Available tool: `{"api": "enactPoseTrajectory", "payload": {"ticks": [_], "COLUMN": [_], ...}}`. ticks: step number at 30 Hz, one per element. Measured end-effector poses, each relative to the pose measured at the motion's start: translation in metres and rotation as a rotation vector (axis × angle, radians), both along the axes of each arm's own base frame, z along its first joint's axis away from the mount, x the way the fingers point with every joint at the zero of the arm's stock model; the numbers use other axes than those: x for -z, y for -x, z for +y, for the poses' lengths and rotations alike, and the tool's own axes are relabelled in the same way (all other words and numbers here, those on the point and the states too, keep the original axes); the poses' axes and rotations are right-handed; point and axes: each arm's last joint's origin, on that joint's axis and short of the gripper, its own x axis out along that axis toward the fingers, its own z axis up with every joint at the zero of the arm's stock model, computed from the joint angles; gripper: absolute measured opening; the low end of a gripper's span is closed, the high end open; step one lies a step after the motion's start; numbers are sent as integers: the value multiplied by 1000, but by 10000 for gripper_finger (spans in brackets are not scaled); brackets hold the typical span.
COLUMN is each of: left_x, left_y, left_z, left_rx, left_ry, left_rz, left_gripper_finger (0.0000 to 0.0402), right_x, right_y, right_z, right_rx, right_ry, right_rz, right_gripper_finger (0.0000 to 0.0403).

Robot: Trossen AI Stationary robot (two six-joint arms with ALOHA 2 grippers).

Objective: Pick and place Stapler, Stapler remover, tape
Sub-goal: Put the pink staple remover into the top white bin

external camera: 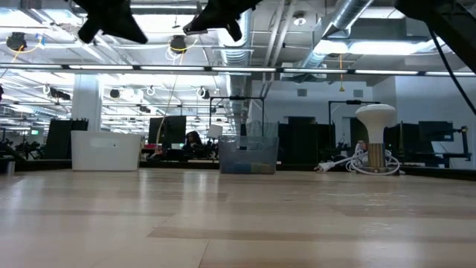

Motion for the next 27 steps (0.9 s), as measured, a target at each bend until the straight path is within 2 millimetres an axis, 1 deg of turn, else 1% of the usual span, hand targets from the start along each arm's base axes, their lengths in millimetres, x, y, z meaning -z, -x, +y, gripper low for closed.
{"api": "enactPoseTrajectory", "payload": {"ticks": [3, 9, 11, 15, 19, 22, 25, 27], "left_x": [-3, -3, -5, -10, -12, -11, -9, -9], "left_y": [-6, -7, -7, -8, -6, -4, -8, -12], "left_z": [1, 12, 18, 30, 40, 46, 50, 52], "left_rx": [15, 61, 65, 126, 152, 218, 278, 309], "left_ry": [7, 119, 145, 201, 253, 333, 397, 403], "left_rz": [-40, -100, -127, -212, -253, -283, -295, -296], "left_gripper_finger": [34, 75, 78, 73, 75, 80, 86, 89], "right_x": [3, 4, 3, 3, 3, 3, 3, 3], "right_y": [1, -1, -2, -4, -4, -4, -3, -3], "right_z": [3, 9, 12, 18, 18, 17, 17, 16], "right_rx": [-16, -44, -55, -77, -78, -76, -75, -74], "right_ry": [4, 25, 32, 51, 51, 51, 51, 50], "right_rz": [35, 39, 34, 32, 29, 29, 29, 30], "right_gripper_finger": [0, 0, 0, 0, 0, 0, 0, 0]}}
